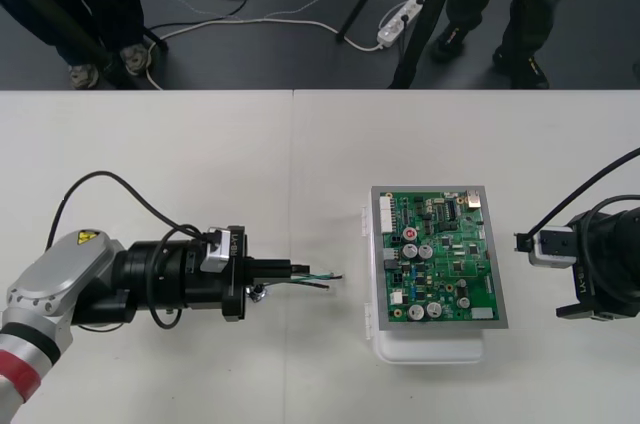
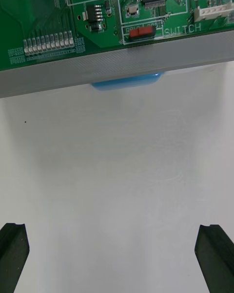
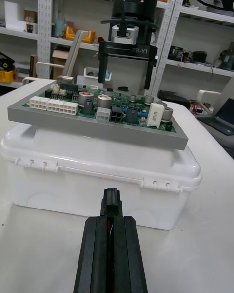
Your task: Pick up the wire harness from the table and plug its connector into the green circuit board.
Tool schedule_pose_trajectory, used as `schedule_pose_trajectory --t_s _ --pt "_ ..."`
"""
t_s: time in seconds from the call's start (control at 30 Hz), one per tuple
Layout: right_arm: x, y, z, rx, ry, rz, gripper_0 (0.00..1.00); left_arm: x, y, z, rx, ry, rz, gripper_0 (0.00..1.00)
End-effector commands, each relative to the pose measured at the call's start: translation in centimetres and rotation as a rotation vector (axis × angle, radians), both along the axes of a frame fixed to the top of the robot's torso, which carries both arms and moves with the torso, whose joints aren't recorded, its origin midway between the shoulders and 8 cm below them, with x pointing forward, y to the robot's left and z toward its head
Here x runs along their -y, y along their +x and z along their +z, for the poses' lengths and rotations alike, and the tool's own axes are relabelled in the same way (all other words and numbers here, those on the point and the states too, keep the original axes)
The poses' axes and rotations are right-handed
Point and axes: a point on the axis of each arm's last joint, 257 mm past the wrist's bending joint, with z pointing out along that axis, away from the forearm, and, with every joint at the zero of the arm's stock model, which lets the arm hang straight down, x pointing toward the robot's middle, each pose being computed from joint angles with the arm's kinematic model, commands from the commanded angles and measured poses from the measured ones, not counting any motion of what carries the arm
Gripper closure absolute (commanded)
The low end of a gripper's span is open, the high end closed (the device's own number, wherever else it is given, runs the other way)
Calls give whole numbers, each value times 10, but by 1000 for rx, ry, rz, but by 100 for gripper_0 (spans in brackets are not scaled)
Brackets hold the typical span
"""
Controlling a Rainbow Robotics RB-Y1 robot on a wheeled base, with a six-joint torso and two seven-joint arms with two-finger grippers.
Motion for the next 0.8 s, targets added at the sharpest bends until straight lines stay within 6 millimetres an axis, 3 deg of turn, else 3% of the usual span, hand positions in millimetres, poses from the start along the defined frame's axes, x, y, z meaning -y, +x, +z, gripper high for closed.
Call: schedule_pose_trajectory --t_s 0.03,0.37,0.8 --pt "-7 15 5 62 -20 62 0 23 -3 22 114 -37 -77 100" --pt "-15 35 -3 86 -9 55 0 43 -2 22 113 -38 -81 100" --pt "-39 36 -14 102 26 92 0 63 5 30 103 -67 -63 100"
